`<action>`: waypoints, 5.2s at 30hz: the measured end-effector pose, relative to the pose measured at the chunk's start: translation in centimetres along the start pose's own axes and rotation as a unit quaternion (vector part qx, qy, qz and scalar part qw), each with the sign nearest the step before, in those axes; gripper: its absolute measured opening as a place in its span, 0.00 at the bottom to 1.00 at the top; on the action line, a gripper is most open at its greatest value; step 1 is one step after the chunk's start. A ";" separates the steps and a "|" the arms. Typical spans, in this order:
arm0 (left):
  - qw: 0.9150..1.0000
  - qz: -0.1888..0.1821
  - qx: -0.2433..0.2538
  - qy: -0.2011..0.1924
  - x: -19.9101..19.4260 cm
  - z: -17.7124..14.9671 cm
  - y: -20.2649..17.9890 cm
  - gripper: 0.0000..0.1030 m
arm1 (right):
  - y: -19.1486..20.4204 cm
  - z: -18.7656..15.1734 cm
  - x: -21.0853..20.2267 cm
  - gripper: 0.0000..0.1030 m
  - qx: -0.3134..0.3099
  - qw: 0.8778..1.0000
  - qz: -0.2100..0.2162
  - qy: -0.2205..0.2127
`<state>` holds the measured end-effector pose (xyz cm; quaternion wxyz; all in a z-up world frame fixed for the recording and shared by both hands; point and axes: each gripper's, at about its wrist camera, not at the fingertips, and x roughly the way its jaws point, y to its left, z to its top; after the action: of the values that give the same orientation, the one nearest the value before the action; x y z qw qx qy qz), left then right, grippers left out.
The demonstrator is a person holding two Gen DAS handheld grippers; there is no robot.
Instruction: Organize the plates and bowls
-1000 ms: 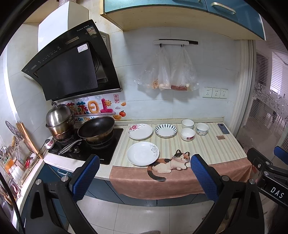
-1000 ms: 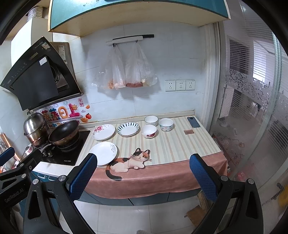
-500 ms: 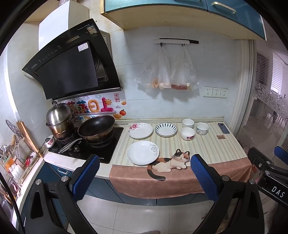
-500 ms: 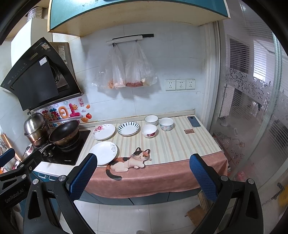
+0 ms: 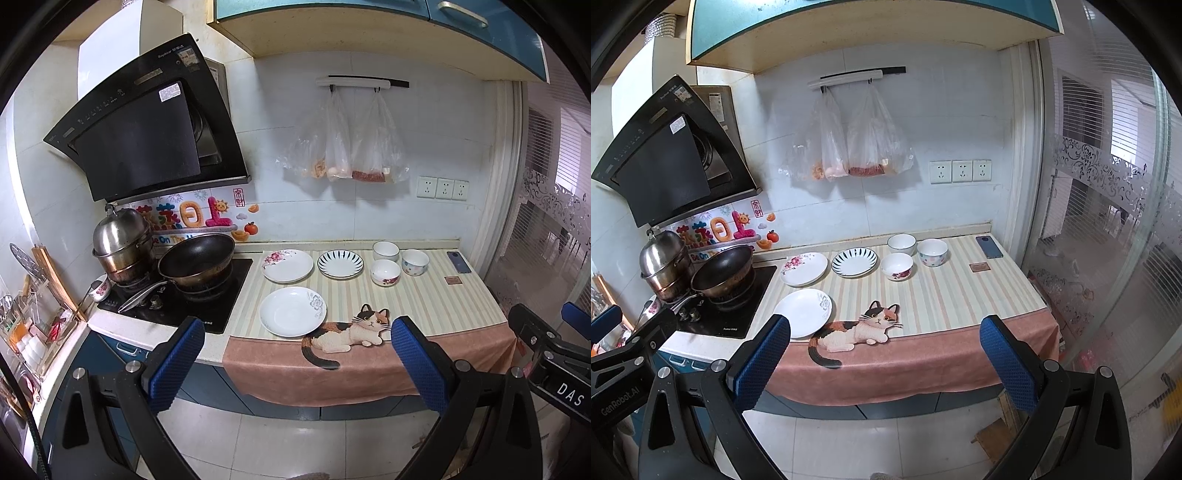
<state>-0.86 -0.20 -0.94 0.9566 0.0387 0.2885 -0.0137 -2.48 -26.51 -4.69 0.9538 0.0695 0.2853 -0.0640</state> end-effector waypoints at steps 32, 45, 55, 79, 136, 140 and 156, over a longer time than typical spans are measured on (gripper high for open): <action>0.955 0.069 -0.113 0.265 42.3 -4.4 15.0 0.98 | 9.4 -3.2 45.4 1.00 0.048 0.960 0.110 0.252; 0.901 -0.006 -0.139 0.411 59.9 -8.4 12.9 0.51 | 14.0 -6.3 70.5 0.64 0.024 0.892 0.200 0.404; 0.896 -0.011 -0.153 0.418 59.3 -8.3 12.3 0.32 | 17.7 -7.5 73.3 0.16 -0.034 0.875 0.228 0.425; 0.916 -0.087 -0.071 0.385 57.4 -3.1 1.8 0.32 | 7.0 -4.1 68.6 0.16 0.022 0.900 0.179 0.397; 0.903 0.048 -0.246 0.349 69.0 1.7 10.3 0.32 | 18.4 11.0 82.0 0.43 -0.073 0.913 0.262 0.304; 0.894 0.061 -0.264 0.356 71.6 1.1 11.5 0.32 | 23.4 11.0 88.3 0.37 -0.117 0.902 0.269 0.317; 0.904 0.044 -0.260 0.338 72.2 0.0 10.4 0.26 | 27.4 7.7 95.4 0.17 -0.155 0.881 0.267 0.358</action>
<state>59.80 9.87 -40.14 0.7775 -0.1962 0.5858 0.1177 85.17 -8.75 -48.50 0.7665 0.0123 0.5840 0.2670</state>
